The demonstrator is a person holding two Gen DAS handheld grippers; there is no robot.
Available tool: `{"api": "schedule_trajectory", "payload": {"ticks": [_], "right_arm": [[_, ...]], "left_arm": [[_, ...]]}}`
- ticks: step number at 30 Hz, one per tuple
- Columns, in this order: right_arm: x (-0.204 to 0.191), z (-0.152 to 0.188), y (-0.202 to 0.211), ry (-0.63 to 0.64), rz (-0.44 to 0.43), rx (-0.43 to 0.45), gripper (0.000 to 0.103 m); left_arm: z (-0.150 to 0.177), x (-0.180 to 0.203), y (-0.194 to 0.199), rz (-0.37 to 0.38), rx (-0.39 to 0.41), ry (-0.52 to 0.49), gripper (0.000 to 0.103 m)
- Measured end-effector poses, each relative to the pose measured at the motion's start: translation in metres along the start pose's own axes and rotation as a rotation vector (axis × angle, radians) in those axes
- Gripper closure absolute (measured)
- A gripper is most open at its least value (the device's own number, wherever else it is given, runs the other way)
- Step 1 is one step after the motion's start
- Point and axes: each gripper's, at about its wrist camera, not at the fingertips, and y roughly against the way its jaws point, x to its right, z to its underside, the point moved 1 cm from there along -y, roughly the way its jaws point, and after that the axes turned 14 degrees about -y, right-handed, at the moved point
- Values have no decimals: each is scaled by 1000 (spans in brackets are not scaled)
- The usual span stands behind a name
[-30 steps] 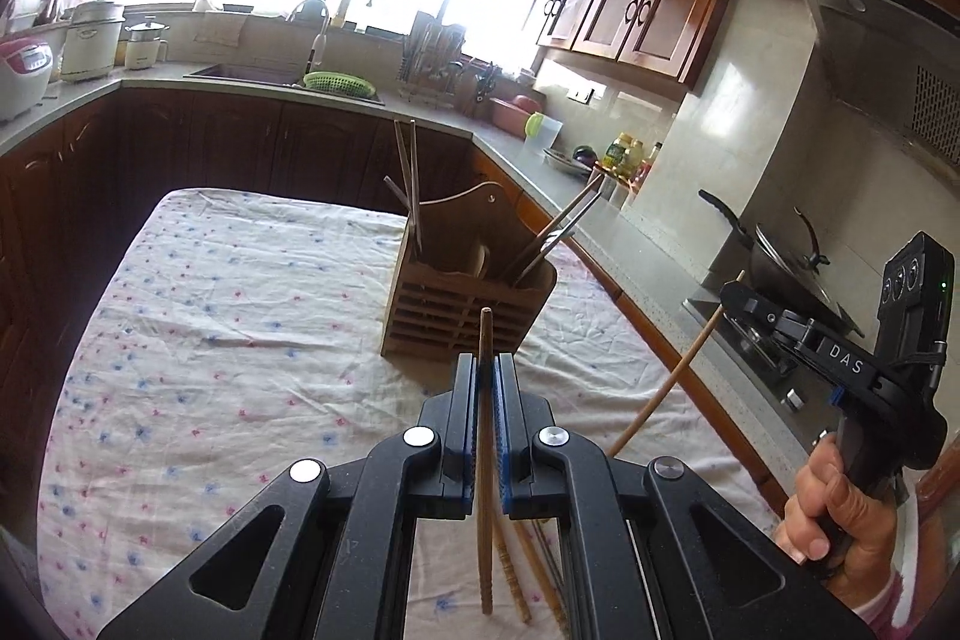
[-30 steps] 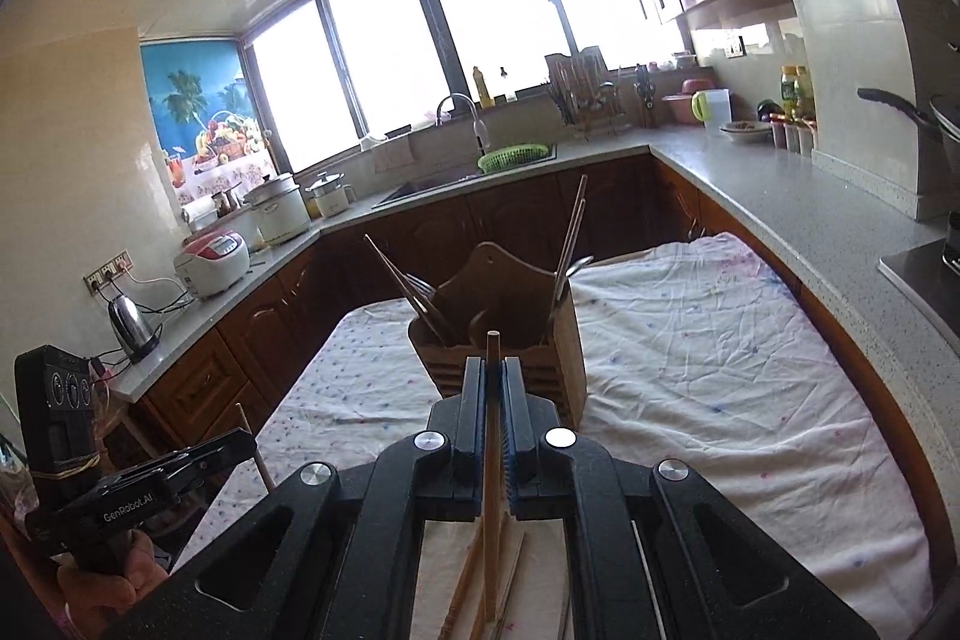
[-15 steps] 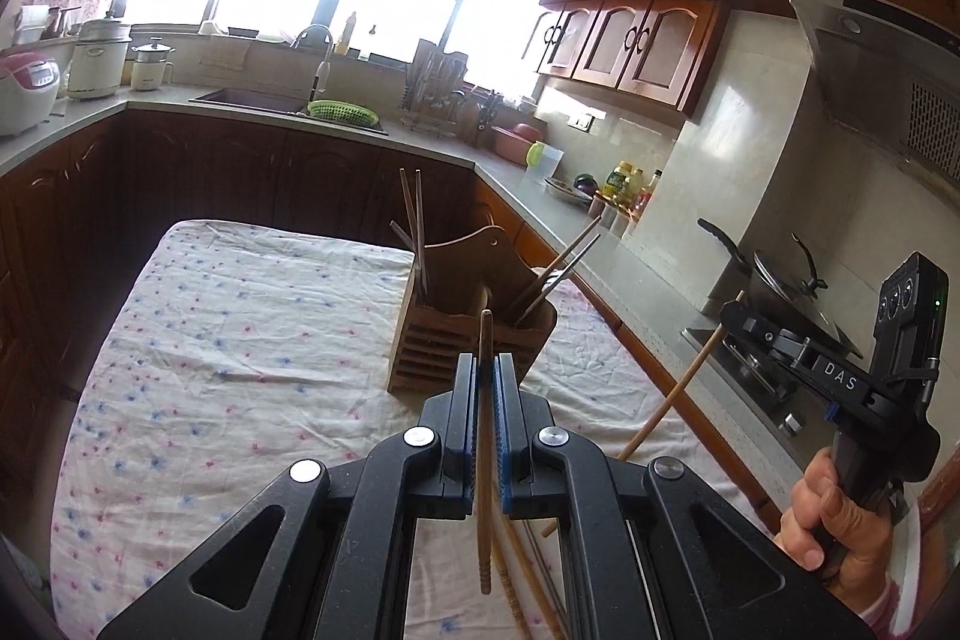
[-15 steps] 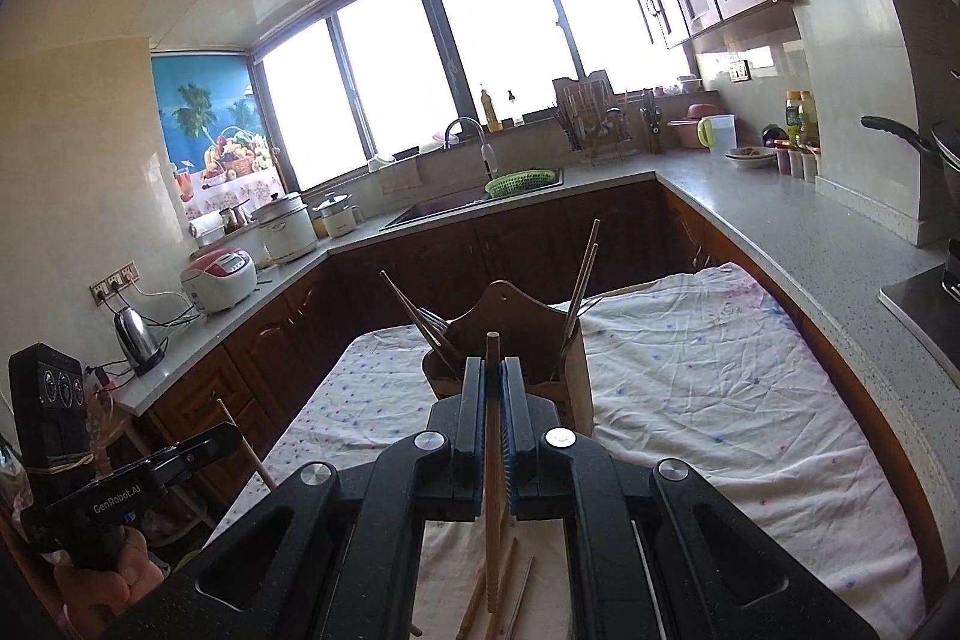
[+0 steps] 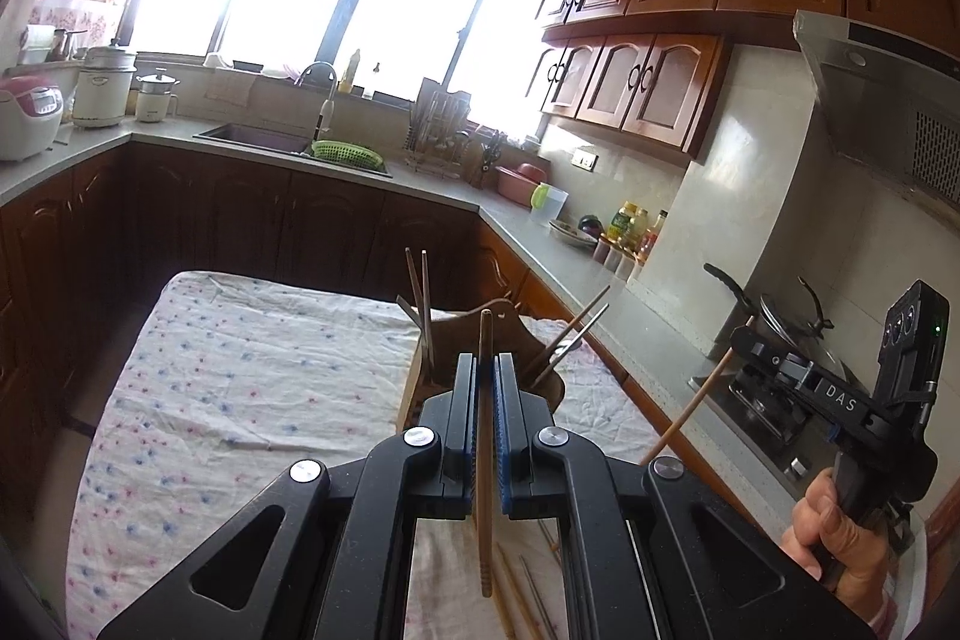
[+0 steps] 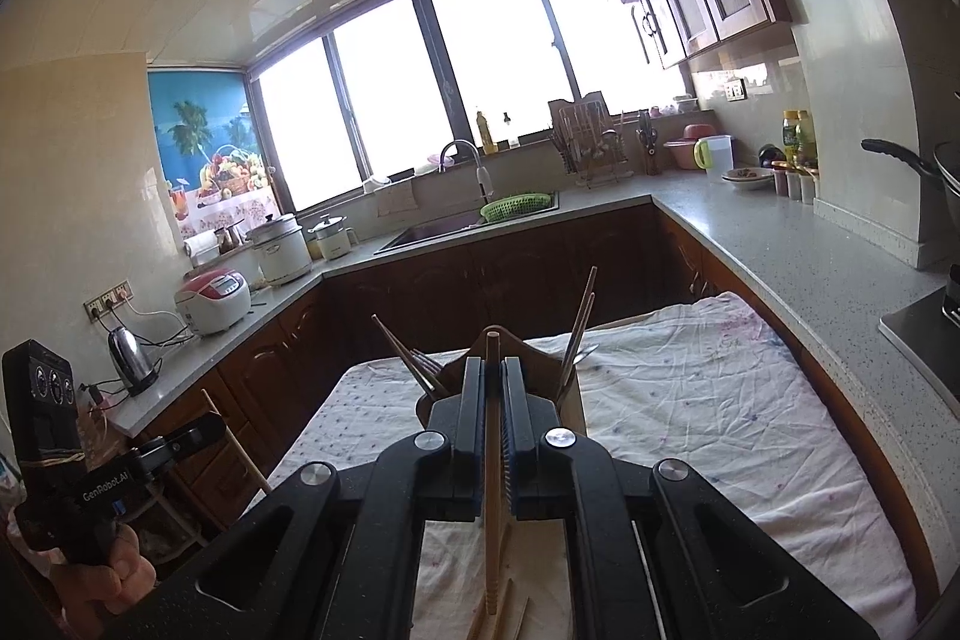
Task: Organize utensils
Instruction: 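Carry both wooden chopsticks up over the wooden caddy with both tools, then lower the chopsticks into the caddy and open both tools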
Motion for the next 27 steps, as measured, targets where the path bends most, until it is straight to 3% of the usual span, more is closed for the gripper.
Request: {"api": "schedule_trajectory", "payload": {"ticks": [9,16,22,27], "right_arm": [[-8,-44,-24,-2,9,100,98],[-7,-78,-53,-22,15,157,98],[0,-88,-78,-26,31,197,98],[14,-73,-95,-32,45,199,98]], "left_arm": [[-44,-7,-21,-48,117,-34,100],[-71,-14,-61,-93,183,-49,100],[-56,-15,-110,-131,179,-33,100],[-32,-16,-145,-152,164,0,100]]}}
